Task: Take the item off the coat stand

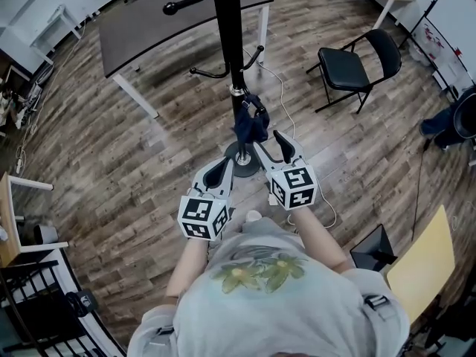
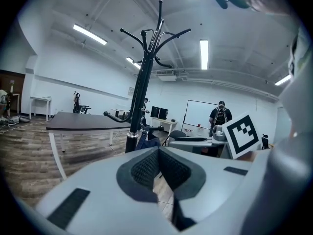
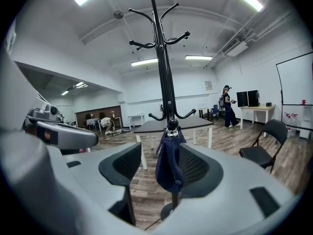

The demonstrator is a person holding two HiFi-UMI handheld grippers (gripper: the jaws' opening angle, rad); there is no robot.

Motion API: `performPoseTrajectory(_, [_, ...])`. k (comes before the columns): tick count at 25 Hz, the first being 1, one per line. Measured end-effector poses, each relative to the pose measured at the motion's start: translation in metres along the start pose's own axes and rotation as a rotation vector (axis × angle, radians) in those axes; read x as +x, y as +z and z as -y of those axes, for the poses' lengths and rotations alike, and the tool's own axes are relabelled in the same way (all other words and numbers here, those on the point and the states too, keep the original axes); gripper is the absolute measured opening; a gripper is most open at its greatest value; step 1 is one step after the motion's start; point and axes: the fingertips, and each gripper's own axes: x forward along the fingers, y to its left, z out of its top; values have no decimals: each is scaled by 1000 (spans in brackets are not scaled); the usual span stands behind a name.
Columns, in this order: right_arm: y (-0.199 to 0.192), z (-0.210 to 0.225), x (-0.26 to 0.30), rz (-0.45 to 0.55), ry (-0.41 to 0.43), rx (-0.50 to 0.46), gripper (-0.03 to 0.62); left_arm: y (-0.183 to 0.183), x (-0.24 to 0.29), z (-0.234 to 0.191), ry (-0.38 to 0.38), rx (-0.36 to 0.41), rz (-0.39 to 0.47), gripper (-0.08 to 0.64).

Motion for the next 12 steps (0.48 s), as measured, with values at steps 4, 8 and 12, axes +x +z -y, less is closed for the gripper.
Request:
performPoseTrajectory(4, [-3,2,12,-11,14,-9,230,0,2,-3,21,-7,9,15])
performPoseTrajectory(8, [-7,5,24,-22,16,-11,230,-7,7,-6,35,-18,1,15])
performPoseTrajectory(12, [-9,9,33,-28,4,17,230,-9,12,-6,35,-26,-2,15])
